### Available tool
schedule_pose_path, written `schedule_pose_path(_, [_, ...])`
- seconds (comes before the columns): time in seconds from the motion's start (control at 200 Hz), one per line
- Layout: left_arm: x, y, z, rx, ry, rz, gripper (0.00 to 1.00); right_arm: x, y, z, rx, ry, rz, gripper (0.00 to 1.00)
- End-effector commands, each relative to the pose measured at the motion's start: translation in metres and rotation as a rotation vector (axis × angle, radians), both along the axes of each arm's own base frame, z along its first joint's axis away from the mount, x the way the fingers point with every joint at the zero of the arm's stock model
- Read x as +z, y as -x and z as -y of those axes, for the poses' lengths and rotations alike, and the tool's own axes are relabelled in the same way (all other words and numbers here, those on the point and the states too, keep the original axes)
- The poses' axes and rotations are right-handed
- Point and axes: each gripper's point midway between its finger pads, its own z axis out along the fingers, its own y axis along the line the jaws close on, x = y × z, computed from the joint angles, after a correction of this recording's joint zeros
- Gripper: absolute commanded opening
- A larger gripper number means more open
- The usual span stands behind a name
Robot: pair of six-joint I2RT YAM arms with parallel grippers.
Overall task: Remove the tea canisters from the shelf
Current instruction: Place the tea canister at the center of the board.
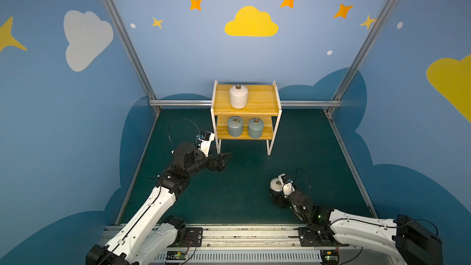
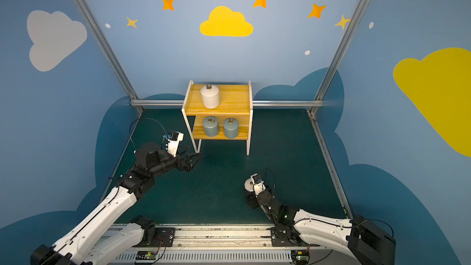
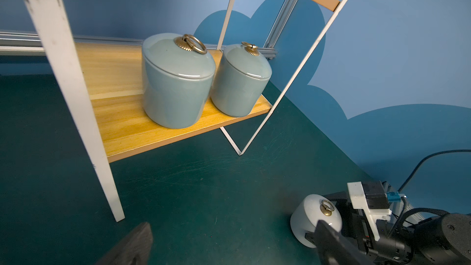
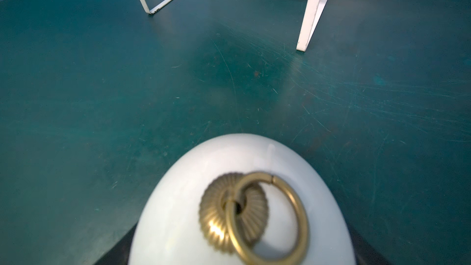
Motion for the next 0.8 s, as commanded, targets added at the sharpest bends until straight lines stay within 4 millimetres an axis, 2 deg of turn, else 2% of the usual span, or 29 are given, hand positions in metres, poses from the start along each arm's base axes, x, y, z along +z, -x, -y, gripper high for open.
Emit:
schedule_pose_path(0.0, [-0.0009, 0.0029, 0.0023, -0.021, -0.002, 0.007, 1.0, -0.0024, 0.0054, -0.0057, 0.03, -0.004, -0.036, 0.67])
schedule_pose_path(0.796, [-0.0024, 0.0041, 0.0022, -0.024, -0.006, 0.005, 1.0, 0.0039, 0.0065, -0.0027, 0.019, -0.021, -0.033, 0.8])
